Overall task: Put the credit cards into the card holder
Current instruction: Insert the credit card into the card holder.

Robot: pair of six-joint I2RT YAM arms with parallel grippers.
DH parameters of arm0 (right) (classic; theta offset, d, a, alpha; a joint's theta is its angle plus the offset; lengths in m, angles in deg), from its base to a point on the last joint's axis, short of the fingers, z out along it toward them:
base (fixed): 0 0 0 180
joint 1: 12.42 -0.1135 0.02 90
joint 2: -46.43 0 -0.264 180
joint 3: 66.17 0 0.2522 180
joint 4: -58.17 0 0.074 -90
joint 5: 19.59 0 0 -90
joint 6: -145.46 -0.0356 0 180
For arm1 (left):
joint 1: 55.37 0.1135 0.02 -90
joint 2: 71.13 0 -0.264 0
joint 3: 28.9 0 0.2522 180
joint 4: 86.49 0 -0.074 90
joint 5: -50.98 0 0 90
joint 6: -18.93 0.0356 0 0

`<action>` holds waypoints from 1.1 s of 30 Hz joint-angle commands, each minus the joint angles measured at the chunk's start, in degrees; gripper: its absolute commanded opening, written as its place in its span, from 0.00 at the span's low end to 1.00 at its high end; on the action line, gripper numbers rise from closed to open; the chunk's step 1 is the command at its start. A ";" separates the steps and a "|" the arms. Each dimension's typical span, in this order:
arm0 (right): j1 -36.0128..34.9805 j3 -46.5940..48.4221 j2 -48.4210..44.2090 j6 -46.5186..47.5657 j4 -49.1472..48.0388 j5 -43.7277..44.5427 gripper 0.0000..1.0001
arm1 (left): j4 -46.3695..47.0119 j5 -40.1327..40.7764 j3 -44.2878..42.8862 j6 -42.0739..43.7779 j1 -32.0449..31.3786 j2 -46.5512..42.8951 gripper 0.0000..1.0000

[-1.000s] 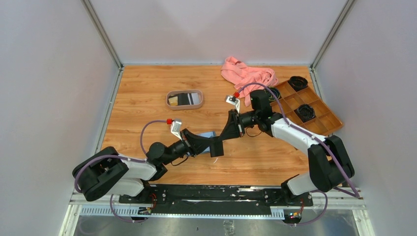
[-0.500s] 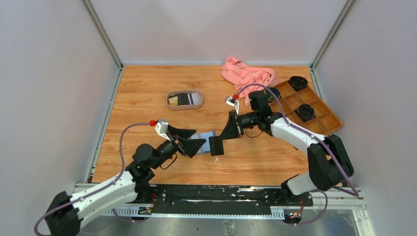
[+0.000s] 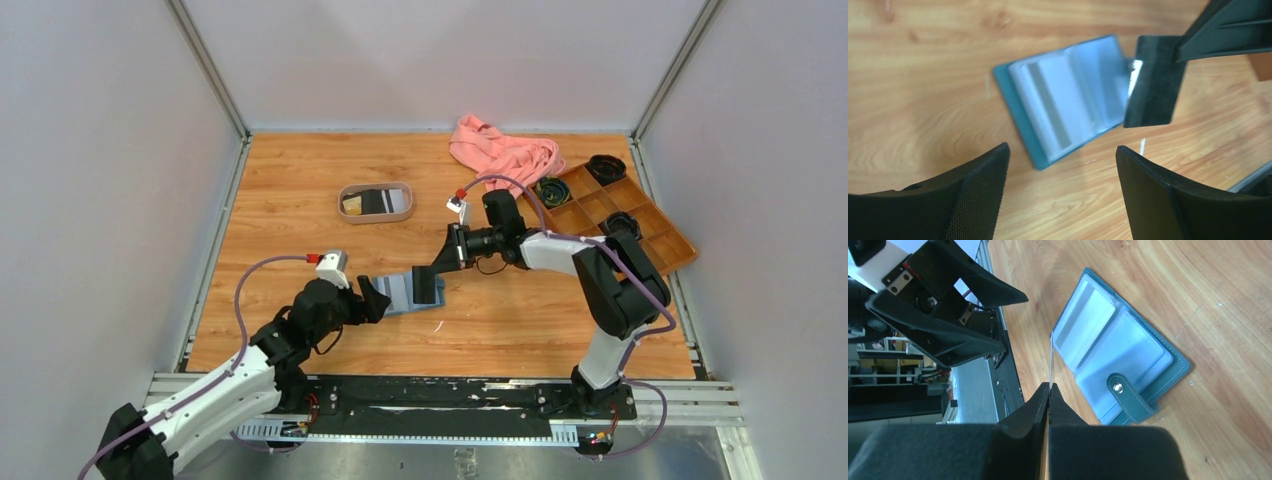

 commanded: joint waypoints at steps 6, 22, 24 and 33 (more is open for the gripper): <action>-3.12 3.89 5.72 -7.21 -4.09 7.64 0.00 | 3.62 -2.64 2.91 -5.43 4.21 9.74 0.68; -3.23 4.89 8.94 -7.28 -1.09 10.37 0.00 | 10.62 -2.67 4.11 -6.89 4.78 16.89 0.66; -3.36 5.04 9.26 -7.17 -0.37 10.73 0.00 | 10.77 -2.50 4.05 -6.97 4.84 17.68 0.63; -3.94 6.28 11.13 -5.80 3.03 11.90 0.00 | 10.74 -2.23 4.13 -6.67 4.85 19.61 0.53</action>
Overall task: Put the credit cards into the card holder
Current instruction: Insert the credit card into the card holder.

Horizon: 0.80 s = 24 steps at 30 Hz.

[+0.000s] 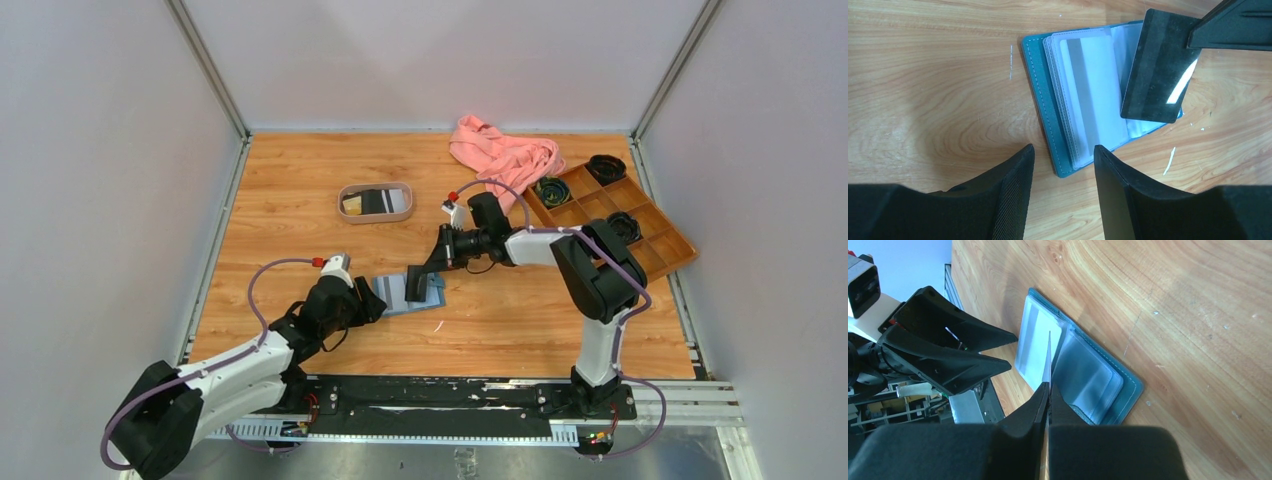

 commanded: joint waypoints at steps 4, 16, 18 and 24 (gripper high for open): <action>-1.22 1.94 2.19 2.30 4.48 1.69 0.00 | 0.15 0.53 0.93 0.42 0.35 2.43 0.51; -2.69 4.34 4.97 5.06 8.74 1.85 0.00 | 1.04 -0.57 0.16 0.87 0.39 7.22 0.42; -2.87 4.66 5.40 5.14 8.90 1.63 0.00 | 1.17 -0.73 -0.02 1.01 0.38 7.84 0.41; -2.93 5.64 6.47 5.60 9.50 0.58 0.00 | 1.62 -1.08 -0.19 1.26 0.39 9.08 0.40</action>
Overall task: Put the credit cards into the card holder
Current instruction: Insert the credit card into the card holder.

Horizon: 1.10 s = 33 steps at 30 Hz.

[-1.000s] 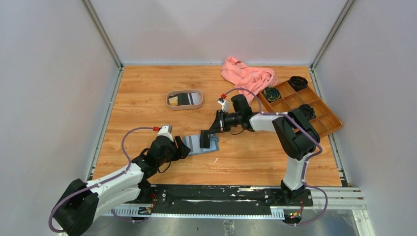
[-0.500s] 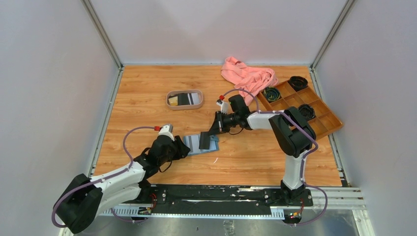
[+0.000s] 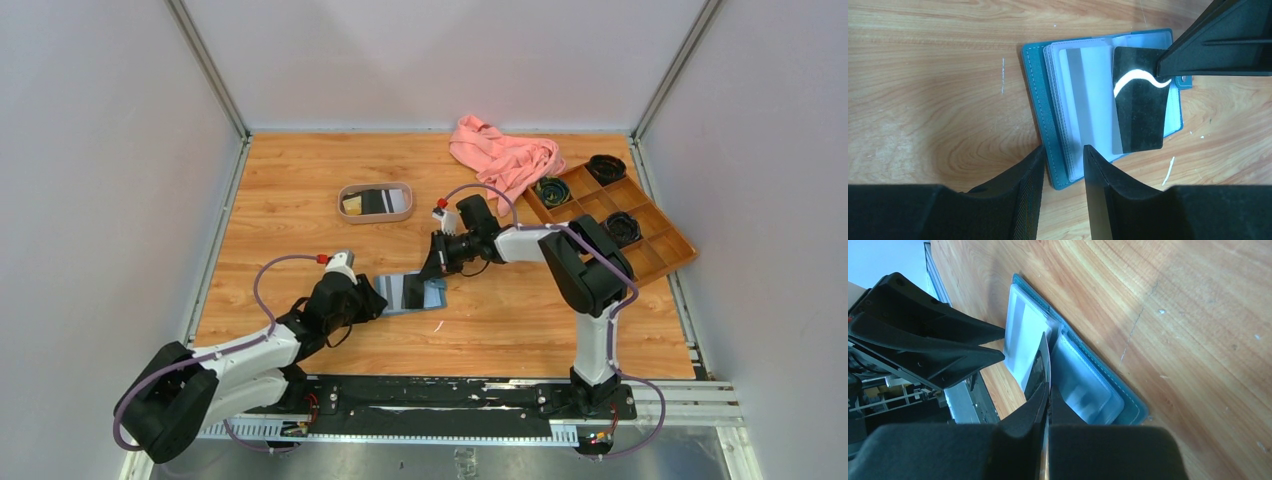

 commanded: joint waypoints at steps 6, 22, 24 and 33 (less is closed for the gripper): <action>-1.07 2.37 3.47 1.28 3.05 -0.43 0.00 | -3.85 -1.49 0.14 1.66 0.36 3.34 0.40; -1.77 3.05 7.01 -8.54 -6.02 -2.38 0.00 | -1.09 -6.77 -1.16 1.97 0.35 7.13 0.41; -2.17 4.23 7.68 -8.43 -6.05 -2.43 0.00 | -1.15 -7.12 -1.38 2.02 0.38 7.28 0.41; -4.09 10.43 9.79 -0.87 1.42 -3.24 0.00 | -1.19 -7.43 -1.87 2.44 0.37 7.76 0.43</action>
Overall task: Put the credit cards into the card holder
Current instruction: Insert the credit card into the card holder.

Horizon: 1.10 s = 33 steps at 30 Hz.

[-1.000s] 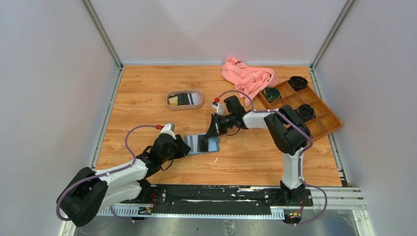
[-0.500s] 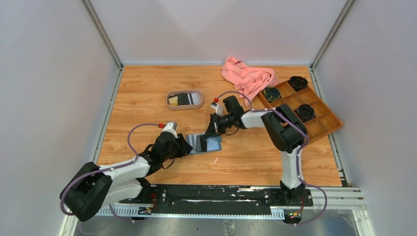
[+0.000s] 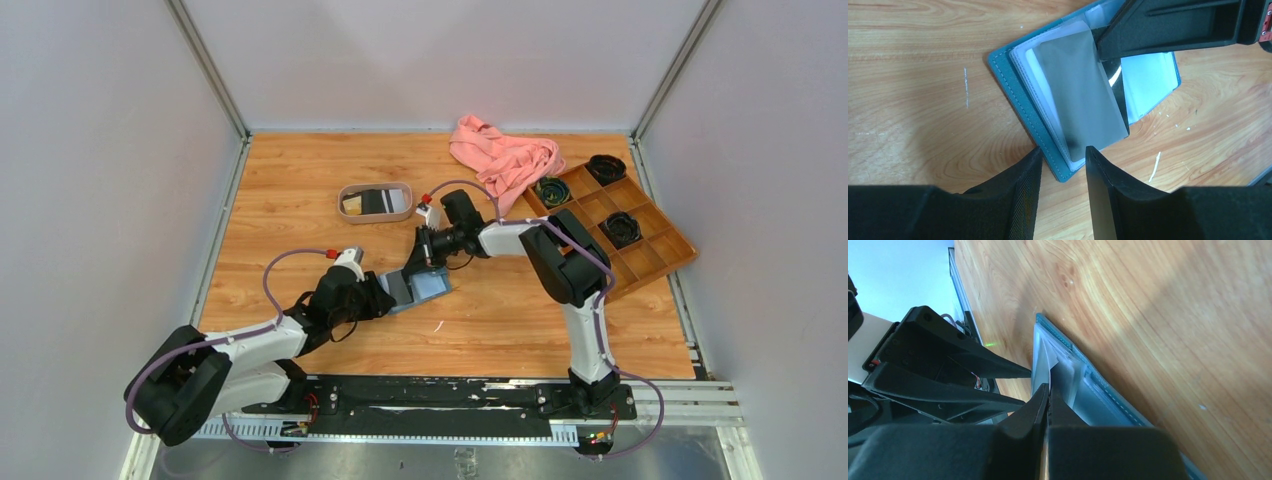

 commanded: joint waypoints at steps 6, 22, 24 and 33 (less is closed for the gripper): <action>-2.68 7.15 2.91 11.35 12.72 0.53 0.02 | -5.13 -0.85 0.35 1.88 0.17 2.12 0.44; -3.65 17.85 1.46 25.68 30.29 5.58 0.49 | -5.10 -0.78 1.53 1.64 1.69 -0.75 0.46; -3.91 18.13 1.39 26.95 31.54 6.54 0.51 | -5.15 -0.79 1.62 1.47 1.73 -1.23 0.46; -7.31 18.94 2.39 30.20 35.03 10.06 0.55 | -5.14 -0.89 1.98 0.75 1.94 -2.73 0.48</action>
